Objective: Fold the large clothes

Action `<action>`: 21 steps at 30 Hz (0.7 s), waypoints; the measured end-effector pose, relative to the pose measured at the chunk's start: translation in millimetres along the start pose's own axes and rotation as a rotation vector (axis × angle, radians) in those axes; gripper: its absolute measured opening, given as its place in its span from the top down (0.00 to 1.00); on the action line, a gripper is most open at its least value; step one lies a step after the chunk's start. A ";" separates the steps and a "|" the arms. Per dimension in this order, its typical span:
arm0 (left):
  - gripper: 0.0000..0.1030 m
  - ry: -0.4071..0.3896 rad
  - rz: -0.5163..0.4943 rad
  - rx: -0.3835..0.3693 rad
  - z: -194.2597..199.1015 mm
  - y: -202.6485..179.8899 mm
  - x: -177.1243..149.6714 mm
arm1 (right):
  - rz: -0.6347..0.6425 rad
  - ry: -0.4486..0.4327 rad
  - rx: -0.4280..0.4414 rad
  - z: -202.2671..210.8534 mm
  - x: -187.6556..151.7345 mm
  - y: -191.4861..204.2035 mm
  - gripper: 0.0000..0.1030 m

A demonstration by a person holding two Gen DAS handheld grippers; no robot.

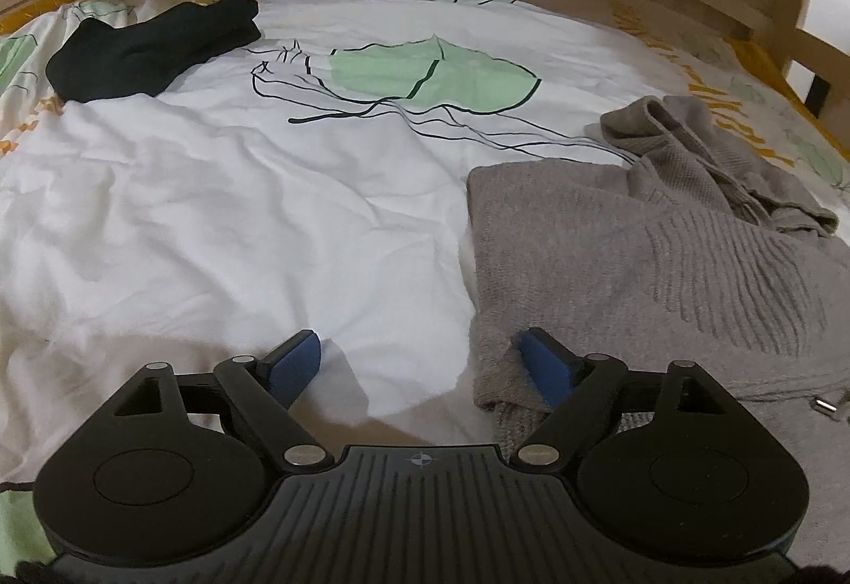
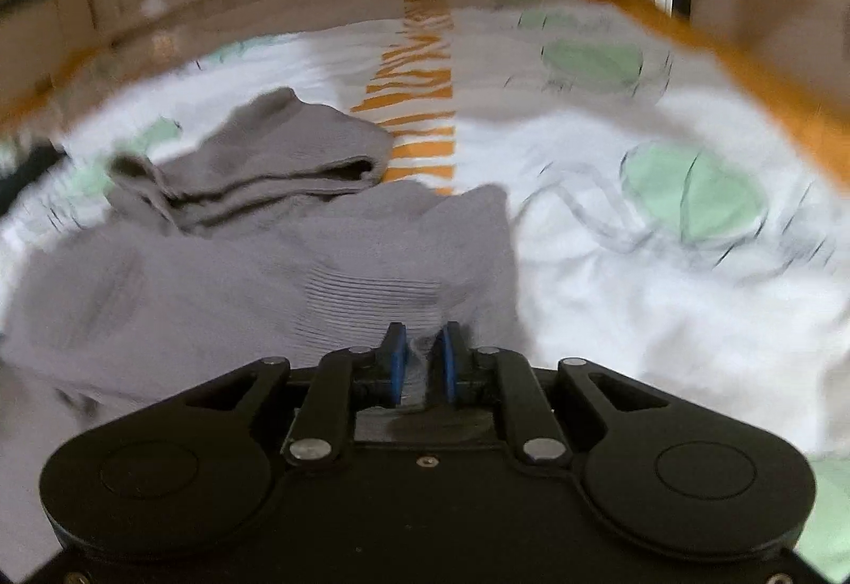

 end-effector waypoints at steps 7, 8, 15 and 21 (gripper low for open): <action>0.17 -0.013 0.002 0.003 0.5 -0.7 -1.7 | 0.053 -0.108 -0.082 19.1 3.1 9.9 0.48; 0.17 -0.014 0.000 0.005 0.4 -0.8 -1.7 | 0.056 -0.126 -0.053 21.5 5.5 12.2 0.48; 0.16 0.005 0.010 -0.002 1.7 2.0 3.6 | 0.065 -0.033 0.072 -15.2 2.3 26.3 0.46; 0.16 -0.026 -0.005 -0.035 28.0 -9.7 26.6 | 0.061 -0.057 0.100 -18.5 -6.1 22.5 0.43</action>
Point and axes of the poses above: each gripper's, at about its wrist camera, not at the fingertips, and z roughly against the way its jaws point, y to its left, x to its top, the point moved 2 cm from there along -z, roughly the way its jaws point, and after that the axes turned 13 degrees about x, right-handed, at the moved point
